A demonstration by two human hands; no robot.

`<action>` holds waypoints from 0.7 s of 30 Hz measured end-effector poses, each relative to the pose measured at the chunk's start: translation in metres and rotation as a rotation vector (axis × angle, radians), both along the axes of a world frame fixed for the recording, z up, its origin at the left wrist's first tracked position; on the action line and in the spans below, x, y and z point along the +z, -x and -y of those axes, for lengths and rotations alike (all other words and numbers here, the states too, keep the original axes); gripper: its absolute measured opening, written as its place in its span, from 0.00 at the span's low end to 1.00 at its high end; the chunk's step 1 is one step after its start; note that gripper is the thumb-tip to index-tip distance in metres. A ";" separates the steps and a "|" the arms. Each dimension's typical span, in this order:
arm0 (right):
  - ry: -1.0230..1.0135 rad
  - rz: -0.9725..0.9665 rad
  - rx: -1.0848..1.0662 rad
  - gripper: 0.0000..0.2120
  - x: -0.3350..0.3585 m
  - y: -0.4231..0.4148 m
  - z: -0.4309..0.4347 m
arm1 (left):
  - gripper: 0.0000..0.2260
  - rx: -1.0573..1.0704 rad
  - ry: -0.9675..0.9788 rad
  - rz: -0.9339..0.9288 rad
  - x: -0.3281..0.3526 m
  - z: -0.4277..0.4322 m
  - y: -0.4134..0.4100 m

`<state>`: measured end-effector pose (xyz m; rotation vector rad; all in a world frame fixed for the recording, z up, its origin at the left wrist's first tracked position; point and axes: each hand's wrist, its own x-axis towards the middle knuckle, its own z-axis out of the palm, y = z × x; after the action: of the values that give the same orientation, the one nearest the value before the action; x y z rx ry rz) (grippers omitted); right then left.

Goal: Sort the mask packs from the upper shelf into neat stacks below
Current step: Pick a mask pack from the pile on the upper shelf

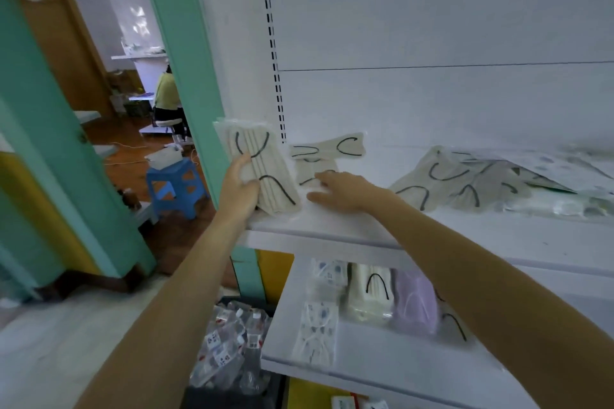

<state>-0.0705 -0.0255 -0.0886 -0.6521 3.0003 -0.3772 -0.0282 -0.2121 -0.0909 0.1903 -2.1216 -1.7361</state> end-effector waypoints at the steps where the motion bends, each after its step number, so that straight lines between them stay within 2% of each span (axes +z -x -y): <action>1: -0.052 -0.035 -0.001 0.31 -0.002 0.004 -0.001 | 0.24 0.007 -0.002 0.015 0.000 -0.002 0.003; 3: -0.066 -0.110 -0.008 0.30 -0.005 0.007 -0.006 | 0.23 0.030 -0.006 0.044 -0.003 -0.005 0.011; 6: 0.086 -0.143 0.014 0.23 -0.009 0.009 -0.013 | 0.23 0.051 0.008 0.060 -0.009 -0.007 0.019; 10: 0.175 -0.195 -0.006 0.17 -0.013 0.014 -0.012 | 0.23 0.079 -0.003 0.062 -0.014 -0.003 0.022; 14: 0.645 -0.305 -0.256 0.16 -0.008 0.012 -0.013 | 0.22 0.091 0.034 0.070 -0.013 -0.007 0.021; 17: 0.930 -0.383 -0.312 0.15 -0.003 0.006 -0.018 | 0.21 0.057 0.010 0.121 -0.008 -0.010 0.021; 19: 0.948 -0.423 -0.251 0.13 0.000 -0.003 -0.016 | 0.17 0.026 -0.070 0.163 -0.002 -0.011 0.020; 21: 0.825 -0.424 -0.083 0.12 -0.001 -0.011 -0.013 | 0.12 -0.023 -0.173 0.178 0.001 -0.011 0.018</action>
<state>-0.0594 -0.0129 -0.0893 -0.7017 3.1719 -1.7270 -0.0458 -0.2007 -0.0900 0.3835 -2.0993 -1.9833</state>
